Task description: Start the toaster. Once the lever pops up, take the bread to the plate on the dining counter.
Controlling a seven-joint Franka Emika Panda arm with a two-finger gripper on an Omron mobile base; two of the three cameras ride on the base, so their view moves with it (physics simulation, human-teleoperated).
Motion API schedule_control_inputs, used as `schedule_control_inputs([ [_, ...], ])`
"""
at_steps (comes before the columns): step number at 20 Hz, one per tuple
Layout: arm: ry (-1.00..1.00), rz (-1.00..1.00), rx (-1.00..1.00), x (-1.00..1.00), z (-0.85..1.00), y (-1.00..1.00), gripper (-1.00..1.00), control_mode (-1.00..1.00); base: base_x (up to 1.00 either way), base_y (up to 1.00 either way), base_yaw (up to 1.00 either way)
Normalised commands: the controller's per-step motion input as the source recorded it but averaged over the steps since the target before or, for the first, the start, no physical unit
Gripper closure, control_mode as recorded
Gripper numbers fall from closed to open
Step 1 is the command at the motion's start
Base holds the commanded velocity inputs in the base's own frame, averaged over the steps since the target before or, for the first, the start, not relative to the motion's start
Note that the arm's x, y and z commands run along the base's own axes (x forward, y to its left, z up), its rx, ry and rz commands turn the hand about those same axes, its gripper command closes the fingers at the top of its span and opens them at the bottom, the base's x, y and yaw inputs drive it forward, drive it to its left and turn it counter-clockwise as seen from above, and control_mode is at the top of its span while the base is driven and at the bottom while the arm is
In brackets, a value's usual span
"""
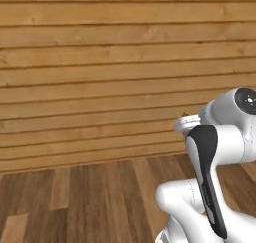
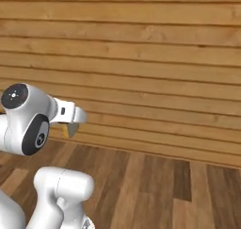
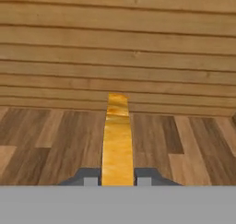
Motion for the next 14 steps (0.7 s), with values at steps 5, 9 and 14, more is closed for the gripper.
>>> schedule_control_inputs([
  [5,0.0,0.0,0.0,0.0,0.0,0.0,1.0,1.0,1.0,0.01,0.58],
  [9,0.0,0.0,0.0,0.0,0.0,0.0,1.0,1.0,1.0,0.0,0.73],
  [14,0.0,0.0,0.0,0.0,0.0,0.0,1.0,1.0,0.99,0.0,0.8],
])
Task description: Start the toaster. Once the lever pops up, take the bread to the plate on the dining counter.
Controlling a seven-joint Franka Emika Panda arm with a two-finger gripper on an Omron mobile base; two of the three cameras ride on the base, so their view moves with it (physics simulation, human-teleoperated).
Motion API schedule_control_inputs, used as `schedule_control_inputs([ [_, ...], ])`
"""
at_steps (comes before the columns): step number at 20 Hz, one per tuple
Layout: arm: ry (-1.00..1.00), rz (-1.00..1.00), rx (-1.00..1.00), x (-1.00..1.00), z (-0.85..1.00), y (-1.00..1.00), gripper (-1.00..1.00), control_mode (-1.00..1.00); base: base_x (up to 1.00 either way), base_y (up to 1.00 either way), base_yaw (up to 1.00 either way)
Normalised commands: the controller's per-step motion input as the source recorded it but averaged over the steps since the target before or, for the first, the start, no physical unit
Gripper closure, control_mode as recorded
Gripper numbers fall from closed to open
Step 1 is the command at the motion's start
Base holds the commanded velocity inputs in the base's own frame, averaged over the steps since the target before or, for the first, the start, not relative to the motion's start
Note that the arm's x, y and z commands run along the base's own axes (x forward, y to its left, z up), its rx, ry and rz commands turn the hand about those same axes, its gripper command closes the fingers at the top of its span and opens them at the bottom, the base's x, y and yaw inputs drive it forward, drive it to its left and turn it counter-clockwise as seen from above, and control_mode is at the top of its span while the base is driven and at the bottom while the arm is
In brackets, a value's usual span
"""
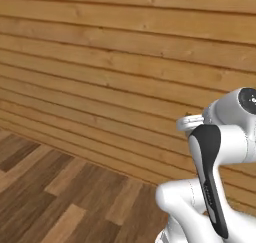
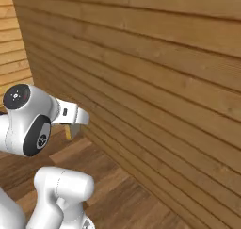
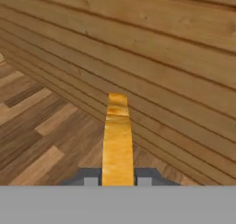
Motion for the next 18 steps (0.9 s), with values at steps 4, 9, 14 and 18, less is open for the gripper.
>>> schedule_control_inputs([
  [4,0.0,0.0,0.0,0.0,0.0,0.0,1.0,1.0,0.96,0.0,0.84],
  [9,0.0,0.0,0.0,0.0,0.0,0.0,1.0,1.0,0.94,-0.01,0.85],
  [14,0.0,0.0,0.0,0.0,0.0,0.0,1.0,1.0,1.0,-0.08,0.84],
  [18,0.0,0.0,0.0,0.0,0.0,0.0,1.0,1.0,1.0,-0.09,0.83],
])
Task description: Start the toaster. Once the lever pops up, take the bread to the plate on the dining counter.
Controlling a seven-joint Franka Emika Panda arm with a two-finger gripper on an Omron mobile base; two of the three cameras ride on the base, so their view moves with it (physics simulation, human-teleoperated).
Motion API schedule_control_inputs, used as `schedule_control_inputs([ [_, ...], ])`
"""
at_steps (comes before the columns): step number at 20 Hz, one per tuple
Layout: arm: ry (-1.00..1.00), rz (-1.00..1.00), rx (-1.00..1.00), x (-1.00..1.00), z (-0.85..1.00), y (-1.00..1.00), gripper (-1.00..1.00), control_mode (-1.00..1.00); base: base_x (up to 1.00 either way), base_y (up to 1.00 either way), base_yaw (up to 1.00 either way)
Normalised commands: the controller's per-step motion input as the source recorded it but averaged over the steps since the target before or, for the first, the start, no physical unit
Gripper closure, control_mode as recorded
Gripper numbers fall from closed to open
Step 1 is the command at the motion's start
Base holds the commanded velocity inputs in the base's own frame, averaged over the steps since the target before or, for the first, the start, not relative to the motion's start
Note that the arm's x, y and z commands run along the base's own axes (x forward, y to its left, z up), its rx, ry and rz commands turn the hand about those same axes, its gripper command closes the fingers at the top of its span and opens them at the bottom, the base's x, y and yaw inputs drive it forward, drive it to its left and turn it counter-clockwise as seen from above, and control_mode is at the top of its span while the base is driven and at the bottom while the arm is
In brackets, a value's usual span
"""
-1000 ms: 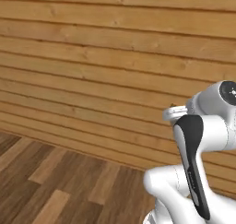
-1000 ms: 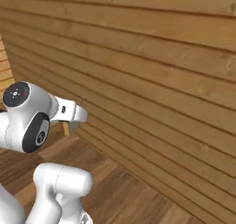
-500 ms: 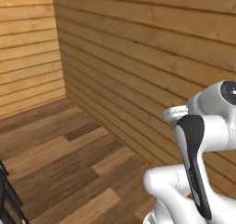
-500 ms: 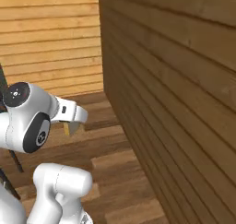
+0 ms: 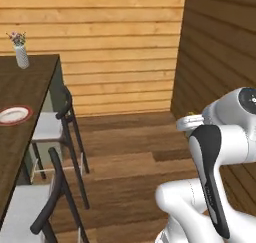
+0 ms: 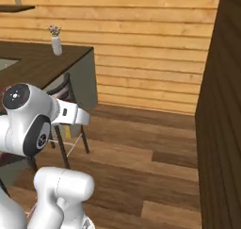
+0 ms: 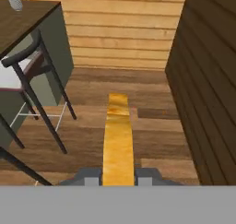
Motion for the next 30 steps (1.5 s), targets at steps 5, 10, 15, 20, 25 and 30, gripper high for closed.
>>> schedule_control_inputs([
  [5,0.0,0.0,0.0,0.0,0.0,0.0,1.0,1.0,1.0,-0.23,0.8],
  [10,0.0,0.0,0.0,0.0,0.0,0.0,1.0,1.0,0.95,-0.51,0.74],
  [15,0.0,0.0,0.0,0.0,0.0,0.0,1.0,1.0,0.64,-0.81,0.69],
  [20,0.0,0.0,0.0,0.0,0.0,0.0,1.0,1.0,0.69,-0.68,0.74],
  [25,0.0,0.0,0.0,0.0,0.0,0.0,1.0,1.0,0.52,-0.61,0.72],
  [30,0.0,0.0,0.0,0.0,0.0,0.0,1.0,1.0,0.49,-0.5,0.68],
])
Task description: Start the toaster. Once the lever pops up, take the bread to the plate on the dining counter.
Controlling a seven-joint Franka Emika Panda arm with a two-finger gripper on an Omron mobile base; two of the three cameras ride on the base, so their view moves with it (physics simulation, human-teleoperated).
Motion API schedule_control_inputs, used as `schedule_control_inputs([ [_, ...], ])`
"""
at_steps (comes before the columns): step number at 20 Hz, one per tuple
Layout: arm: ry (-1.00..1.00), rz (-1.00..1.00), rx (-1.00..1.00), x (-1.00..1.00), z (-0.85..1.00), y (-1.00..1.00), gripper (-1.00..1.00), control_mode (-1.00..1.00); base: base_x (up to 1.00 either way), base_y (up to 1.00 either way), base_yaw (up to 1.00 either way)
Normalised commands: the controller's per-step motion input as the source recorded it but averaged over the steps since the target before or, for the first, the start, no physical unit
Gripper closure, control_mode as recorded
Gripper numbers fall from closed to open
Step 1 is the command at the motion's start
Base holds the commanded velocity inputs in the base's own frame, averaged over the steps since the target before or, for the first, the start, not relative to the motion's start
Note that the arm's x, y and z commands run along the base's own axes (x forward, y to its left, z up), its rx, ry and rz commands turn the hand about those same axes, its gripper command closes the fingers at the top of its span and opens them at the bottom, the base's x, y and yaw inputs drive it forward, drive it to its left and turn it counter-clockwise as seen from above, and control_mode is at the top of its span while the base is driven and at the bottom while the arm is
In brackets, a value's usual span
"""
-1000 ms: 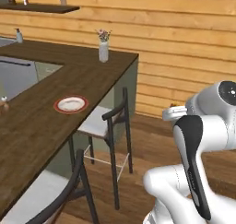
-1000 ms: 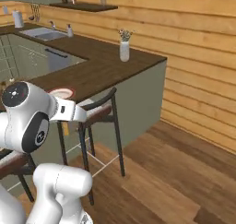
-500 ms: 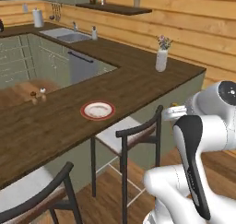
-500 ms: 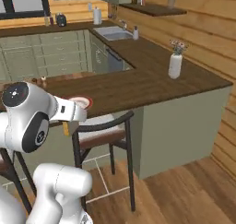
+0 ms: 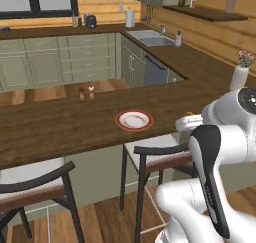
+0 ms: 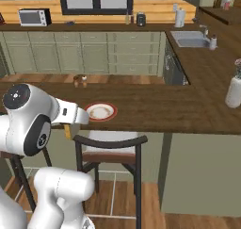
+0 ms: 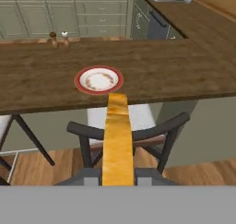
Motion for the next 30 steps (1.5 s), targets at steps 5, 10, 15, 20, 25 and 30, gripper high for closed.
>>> schedule_control_inputs([
  [5,0.0,0.0,0.0,0.0,0.0,0.0,1.0,1.0,0.62,-0.32,0.42],
  [10,0.0,0.0,0.0,0.0,0.0,0.0,1.0,1.0,0.22,-0.45,0.05],
  [15,0.0,0.0,0.0,0.0,0.0,0.0,1.0,1.0,0.12,-0.28,-0.11],
  [20,0.0,0.0,0.0,0.0,0.0,0.0,1.0,1.0,0.29,0.07,-0.17],
  [25,0.0,0.0,0.0,0.0,0.0,0.0,1.0,1.0,0.44,0.44,-0.04],
  [30,0.0,0.0,0.0,0.0,0.0,0.0,1.0,1.0,0.56,0.45,0.0],
])
